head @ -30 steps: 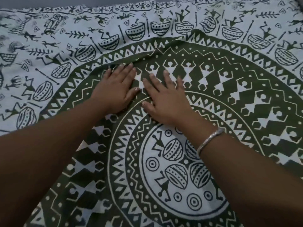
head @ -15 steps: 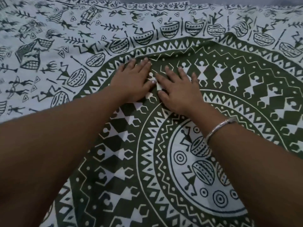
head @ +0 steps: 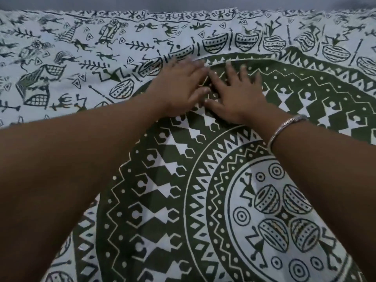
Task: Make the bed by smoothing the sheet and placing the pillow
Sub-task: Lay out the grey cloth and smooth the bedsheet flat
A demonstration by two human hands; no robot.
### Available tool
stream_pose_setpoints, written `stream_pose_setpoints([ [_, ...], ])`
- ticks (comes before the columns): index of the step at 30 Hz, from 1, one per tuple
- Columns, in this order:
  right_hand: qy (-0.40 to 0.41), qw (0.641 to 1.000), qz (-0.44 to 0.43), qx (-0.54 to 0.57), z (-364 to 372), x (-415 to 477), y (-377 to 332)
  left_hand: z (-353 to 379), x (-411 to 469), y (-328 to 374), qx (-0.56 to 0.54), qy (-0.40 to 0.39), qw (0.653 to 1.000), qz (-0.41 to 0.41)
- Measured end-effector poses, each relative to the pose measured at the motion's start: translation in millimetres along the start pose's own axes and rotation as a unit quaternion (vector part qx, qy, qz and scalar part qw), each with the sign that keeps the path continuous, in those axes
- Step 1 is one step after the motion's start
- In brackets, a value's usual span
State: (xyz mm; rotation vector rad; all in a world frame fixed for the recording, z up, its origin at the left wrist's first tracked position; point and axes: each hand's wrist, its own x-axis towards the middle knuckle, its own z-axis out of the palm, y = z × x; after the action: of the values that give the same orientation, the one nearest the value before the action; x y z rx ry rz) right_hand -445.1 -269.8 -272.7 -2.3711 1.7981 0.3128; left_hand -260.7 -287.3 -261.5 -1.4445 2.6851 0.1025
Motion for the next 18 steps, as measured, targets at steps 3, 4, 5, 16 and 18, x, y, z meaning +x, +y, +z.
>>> stream_pose_setpoints([
  [3, 0.026, 0.997, -0.076, -0.017, 7, 2, -5, 16, -21, -10, 0.021, -0.064, 0.994, 0.085],
  [4, 0.021, 0.995, -0.095, -0.007, 11, 1, -7, 21, -21, -19, 0.047, -0.087, 0.994, 0.051],
  [5, 0.014, 0.995, -0.096, -0.001, 13, 2, -6, 22, -15, -28, 0.063, -0.099, 0.993, -0.002],
  [16, 0.094, 0.996, -0.007, -0.009, 16, -18, -11, 26, -9, -8, 0.018, -0.075, 0.99, -0.121],
  [18, 0.054, 0.998, 0.011, 0.015, 26, -34, -3, 17, -5, -1, 0.033, -0.053, 0.984, -0.167],
])
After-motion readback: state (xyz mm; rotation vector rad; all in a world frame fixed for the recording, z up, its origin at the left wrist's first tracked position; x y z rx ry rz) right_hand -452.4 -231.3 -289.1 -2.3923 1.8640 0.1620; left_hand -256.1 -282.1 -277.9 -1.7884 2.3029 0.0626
